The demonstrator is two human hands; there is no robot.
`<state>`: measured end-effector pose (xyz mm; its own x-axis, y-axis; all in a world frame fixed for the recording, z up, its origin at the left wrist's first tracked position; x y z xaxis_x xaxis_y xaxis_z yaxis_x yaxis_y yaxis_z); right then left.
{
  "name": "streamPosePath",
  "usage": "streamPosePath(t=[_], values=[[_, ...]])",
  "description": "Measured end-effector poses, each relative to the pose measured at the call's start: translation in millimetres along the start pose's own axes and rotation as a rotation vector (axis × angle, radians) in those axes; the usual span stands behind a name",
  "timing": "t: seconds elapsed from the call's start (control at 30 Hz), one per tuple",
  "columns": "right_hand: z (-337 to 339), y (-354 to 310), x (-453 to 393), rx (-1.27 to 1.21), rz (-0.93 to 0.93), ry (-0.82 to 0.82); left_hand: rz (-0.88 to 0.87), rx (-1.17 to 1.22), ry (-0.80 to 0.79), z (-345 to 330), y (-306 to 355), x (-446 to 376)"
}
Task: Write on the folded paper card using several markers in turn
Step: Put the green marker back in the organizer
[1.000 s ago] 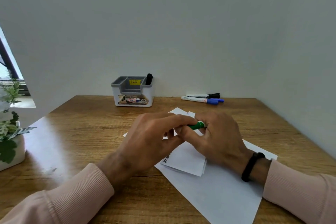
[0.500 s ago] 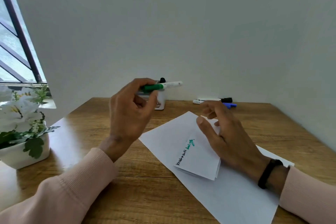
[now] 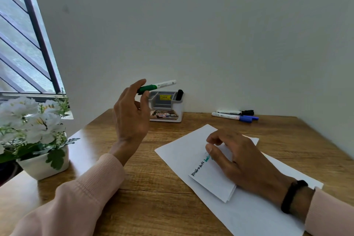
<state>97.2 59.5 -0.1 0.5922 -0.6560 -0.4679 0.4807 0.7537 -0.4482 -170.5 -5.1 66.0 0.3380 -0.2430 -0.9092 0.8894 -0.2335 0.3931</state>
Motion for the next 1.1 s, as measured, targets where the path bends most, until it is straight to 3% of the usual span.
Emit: streamPosePath(t=[0.2,0.63,0.77,1.1], values=[[-4,0,-1,-0.012,0.010,-0.029,-0.005,-0.188,-0.058,-10,-8,-2],[-2,2,-2,-0.025,0.030,-0.007,-0.146,-0.275,-0.264,-57,6,-7],[-3,4,-3,-0.015,0.024,-0.006,-0.054,-0.236,-0.260,-69,9,-12],[8,7,-4,-0.045,0.014,0.078,-0.094,-0.206,-0.219,-57,34,-4]])
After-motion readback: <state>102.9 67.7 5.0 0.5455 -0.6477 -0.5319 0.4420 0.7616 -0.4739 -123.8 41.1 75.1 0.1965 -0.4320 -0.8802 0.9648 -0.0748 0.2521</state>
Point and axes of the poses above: each hand's wrist, its own x-axis away from the middle knuckle, its own z-axis out of the back of the hand, y = z × x, the point moved 9 cm from there along -x, towards the middle knuckle, and after that the axes turned 5 degrees about -z, right-handed, at the moved point
